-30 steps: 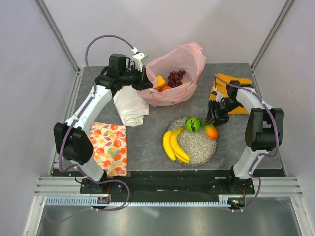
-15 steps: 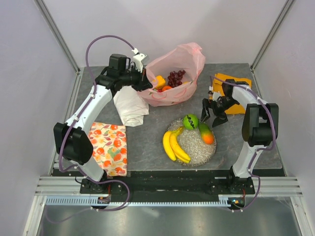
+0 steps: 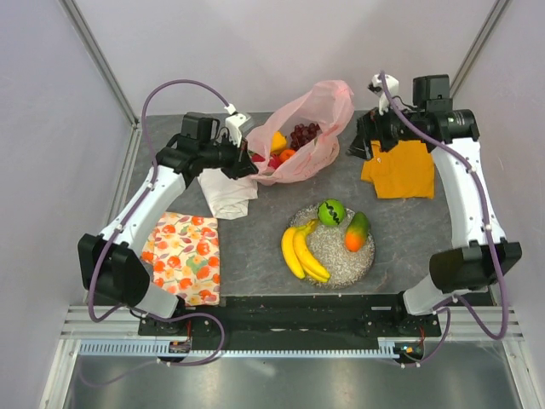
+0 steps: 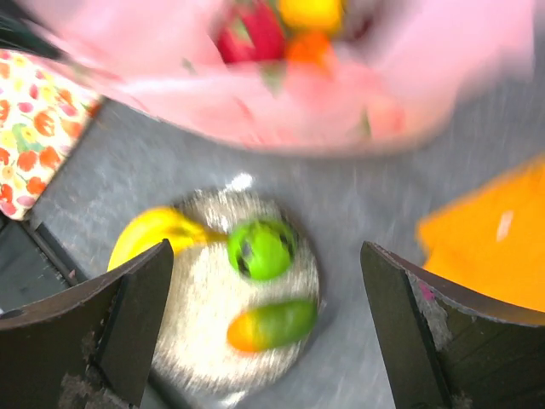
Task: Take the fake fruits out of the plastic bag
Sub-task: Adjust the plastic bag at the center of the board.
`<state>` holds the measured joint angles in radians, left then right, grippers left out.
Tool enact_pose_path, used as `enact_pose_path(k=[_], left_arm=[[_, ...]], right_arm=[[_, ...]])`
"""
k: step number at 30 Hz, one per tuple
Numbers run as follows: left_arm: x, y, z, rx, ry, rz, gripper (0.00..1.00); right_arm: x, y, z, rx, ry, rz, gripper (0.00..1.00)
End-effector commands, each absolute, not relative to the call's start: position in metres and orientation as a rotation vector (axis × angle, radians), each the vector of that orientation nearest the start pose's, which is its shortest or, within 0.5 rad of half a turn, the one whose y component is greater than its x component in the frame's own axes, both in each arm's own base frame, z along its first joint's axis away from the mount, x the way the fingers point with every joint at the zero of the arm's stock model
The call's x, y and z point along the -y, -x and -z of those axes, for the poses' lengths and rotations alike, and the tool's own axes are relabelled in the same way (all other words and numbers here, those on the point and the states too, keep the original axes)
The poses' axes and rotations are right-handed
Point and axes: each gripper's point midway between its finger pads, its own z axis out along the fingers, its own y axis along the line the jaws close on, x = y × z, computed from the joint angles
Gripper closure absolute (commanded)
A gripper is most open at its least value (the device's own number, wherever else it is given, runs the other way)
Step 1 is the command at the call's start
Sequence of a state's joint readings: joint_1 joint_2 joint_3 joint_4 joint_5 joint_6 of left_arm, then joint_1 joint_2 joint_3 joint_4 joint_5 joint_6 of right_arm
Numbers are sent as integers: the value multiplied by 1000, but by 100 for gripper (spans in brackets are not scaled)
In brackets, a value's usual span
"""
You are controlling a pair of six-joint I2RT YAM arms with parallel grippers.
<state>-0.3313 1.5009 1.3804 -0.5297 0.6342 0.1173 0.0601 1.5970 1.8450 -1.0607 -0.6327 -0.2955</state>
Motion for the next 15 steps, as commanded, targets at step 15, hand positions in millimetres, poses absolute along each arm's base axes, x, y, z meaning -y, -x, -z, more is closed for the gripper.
enact_pose_path(k=[15], left_arm=[[165, -311, -215, -2101, -816, 603, 88]], right_arm=[[-237, -378, -187, -2259, 912, -562, 18]])
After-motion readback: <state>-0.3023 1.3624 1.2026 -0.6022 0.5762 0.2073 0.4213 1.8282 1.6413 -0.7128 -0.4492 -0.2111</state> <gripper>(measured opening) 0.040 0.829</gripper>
